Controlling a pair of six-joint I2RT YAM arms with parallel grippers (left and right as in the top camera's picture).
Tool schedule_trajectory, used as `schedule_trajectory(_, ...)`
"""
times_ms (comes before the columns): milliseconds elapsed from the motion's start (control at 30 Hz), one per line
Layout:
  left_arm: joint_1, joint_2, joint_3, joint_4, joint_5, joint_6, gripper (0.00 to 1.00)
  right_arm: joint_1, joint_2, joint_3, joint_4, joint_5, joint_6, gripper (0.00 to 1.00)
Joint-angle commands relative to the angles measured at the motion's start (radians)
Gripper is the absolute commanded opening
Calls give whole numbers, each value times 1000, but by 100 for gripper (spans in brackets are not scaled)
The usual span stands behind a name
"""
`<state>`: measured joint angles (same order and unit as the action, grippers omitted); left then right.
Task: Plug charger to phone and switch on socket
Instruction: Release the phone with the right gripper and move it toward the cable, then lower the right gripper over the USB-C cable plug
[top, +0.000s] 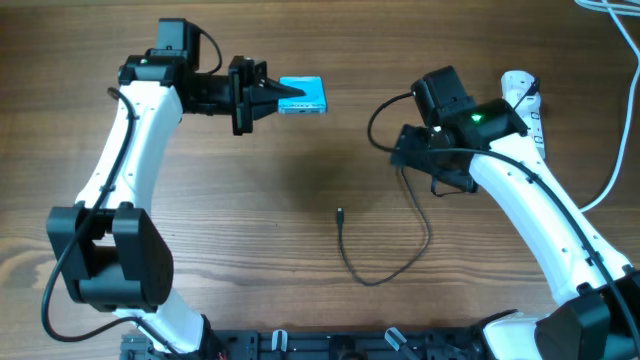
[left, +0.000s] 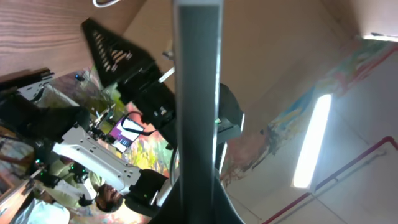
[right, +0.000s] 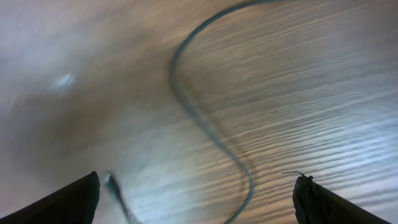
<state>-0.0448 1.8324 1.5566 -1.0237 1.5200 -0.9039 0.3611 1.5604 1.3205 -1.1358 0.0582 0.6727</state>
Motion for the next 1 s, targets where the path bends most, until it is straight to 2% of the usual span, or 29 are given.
schedule_trajectory(0,64,-28,2,4,-29,6,4,7,11,-6,-11,-183,-168,100)
schedule_trajectory(67,100,-28,2,3,-87,26,4,21,11,-6,-23,-188,-187,100)
schedule_trajectory(167,136,-28,2,3,-101,82,4,45,11,-6,-24,-191,-203,99)
schedule_trajectory(300,150,-28,2,3,-130,160,4,98,19,-6,-22,-191,-203,87)
schedule_trajectory(433,154,-28,2,4,-296,165,4,169,37,-6,-10,-191,-198,86)
schedule_trajectory(533,164,-28,2,5,-435,164,4,213,60,-6,-5,-191,-192,71)
schedule_trajectory(600,180,-28,2,3,-529,165,4,238,81,-7,1,-190,-145,57)
schedule_trajectory(667,195,-28,1,3,-578,168,4,267,103,-7,10,-187,-123,57)
schedule_trajectory(733,212,-28,1,-1,-637,168,4,293,126,-7,24,-186,-123,62)
schedule_trajectory(900,239,-28,1,-62,-919,168,4,327,184,-7,89,-175,-75,64)
schedule_trajectory(967,239,-28,1,-87,-985,169,4,327,200,-7,114,-145,-36,64)
